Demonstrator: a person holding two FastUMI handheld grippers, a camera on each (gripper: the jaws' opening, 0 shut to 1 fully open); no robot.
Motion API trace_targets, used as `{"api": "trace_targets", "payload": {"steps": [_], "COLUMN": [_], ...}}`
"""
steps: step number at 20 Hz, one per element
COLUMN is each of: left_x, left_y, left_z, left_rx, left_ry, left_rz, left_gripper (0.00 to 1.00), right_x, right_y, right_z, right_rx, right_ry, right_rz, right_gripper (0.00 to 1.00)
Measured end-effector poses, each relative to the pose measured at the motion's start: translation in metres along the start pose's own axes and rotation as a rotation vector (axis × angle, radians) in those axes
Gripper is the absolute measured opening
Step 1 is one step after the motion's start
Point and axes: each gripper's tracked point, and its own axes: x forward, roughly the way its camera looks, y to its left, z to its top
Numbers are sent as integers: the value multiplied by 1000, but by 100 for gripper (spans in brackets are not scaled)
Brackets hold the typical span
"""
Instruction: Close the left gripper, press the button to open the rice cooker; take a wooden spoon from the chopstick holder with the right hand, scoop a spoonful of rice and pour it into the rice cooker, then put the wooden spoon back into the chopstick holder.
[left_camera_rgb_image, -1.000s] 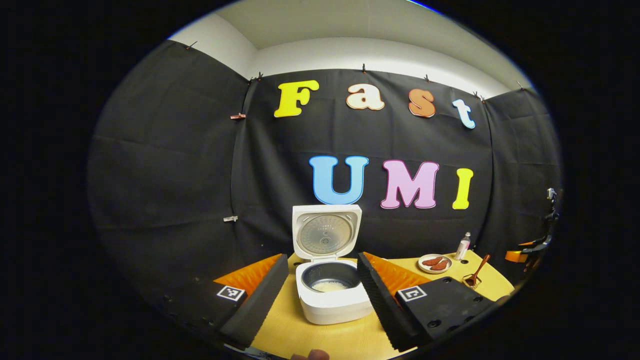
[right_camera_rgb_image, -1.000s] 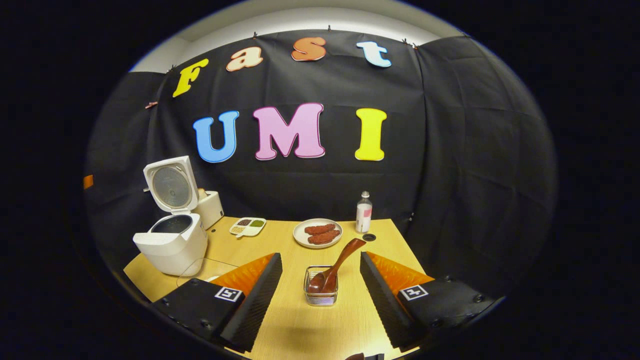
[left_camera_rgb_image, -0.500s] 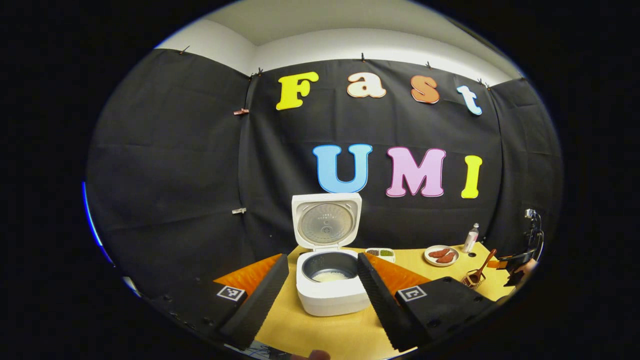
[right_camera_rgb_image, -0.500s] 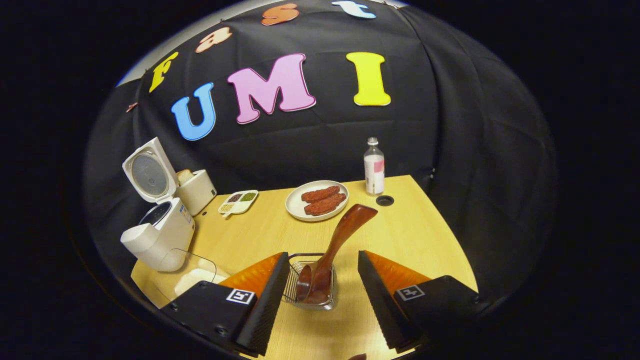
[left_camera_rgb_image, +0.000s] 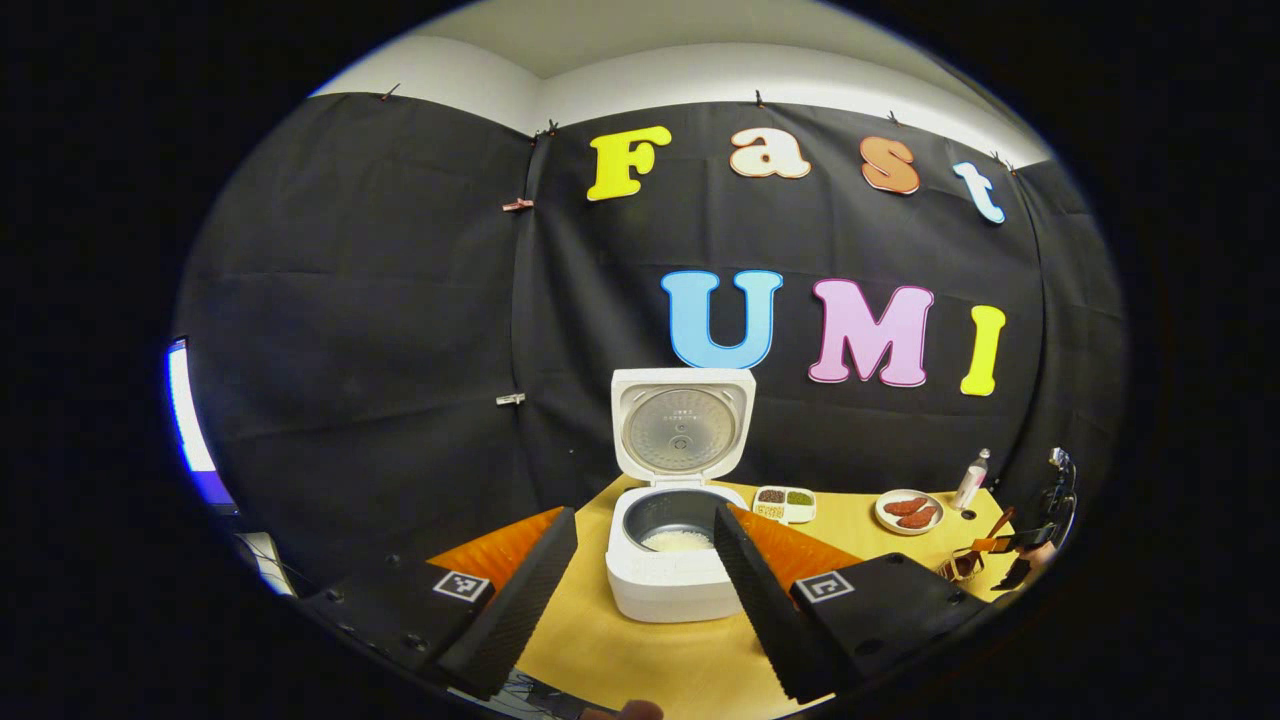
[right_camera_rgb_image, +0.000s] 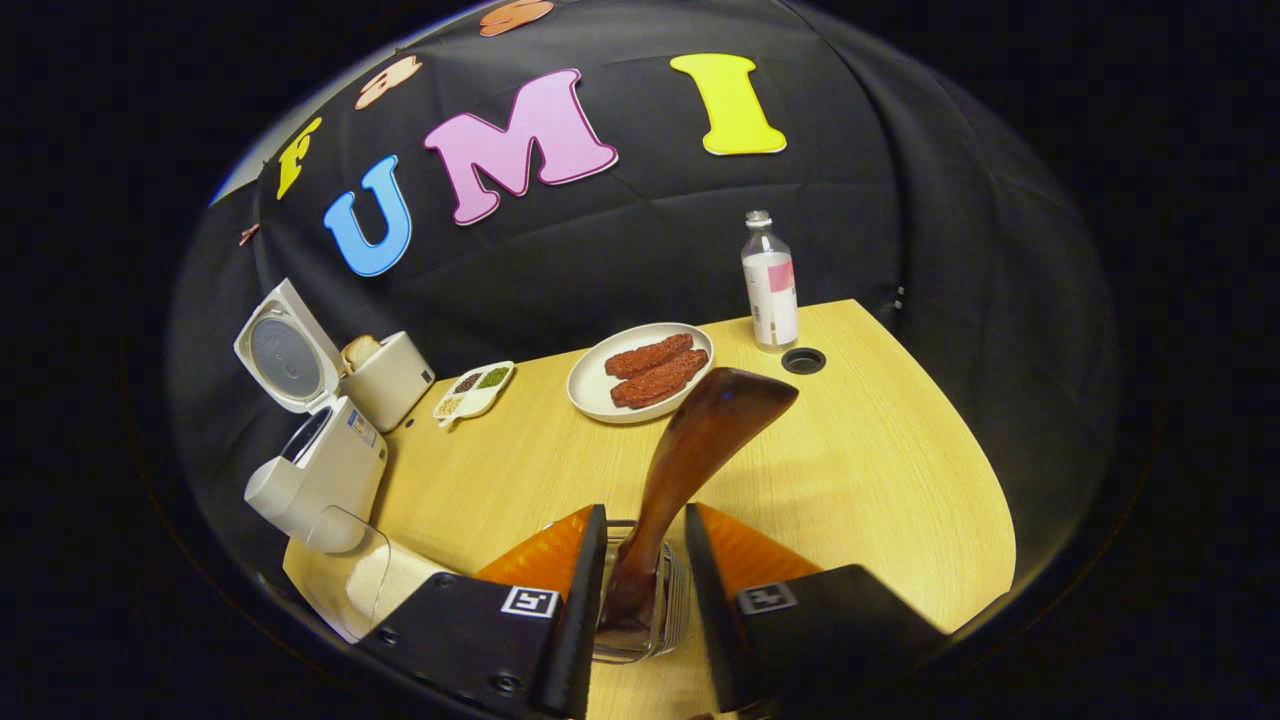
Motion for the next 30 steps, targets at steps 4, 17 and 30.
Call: {"api": "trace_targets", "payload": {"steps": [4,17,30], "left_x": [-6,-23,-15], "left_y": [4,35,50], "left_z": [-4,-20,-17], "left_rx": [8,-41,-37], "left_ry": [6,34,37], "left_rz": [24,66,38], "left_gripper": [95,95,95], "right_x": [-9,-16,-53], "right_y": [-3,34,31], "right_z": [10,-12,64], "right_rx": [-57,-119,-13], "right_ry": [-59,-19,-179], "right_rz": [-17,25,-66], "right_gripper": [26,27,14]}}
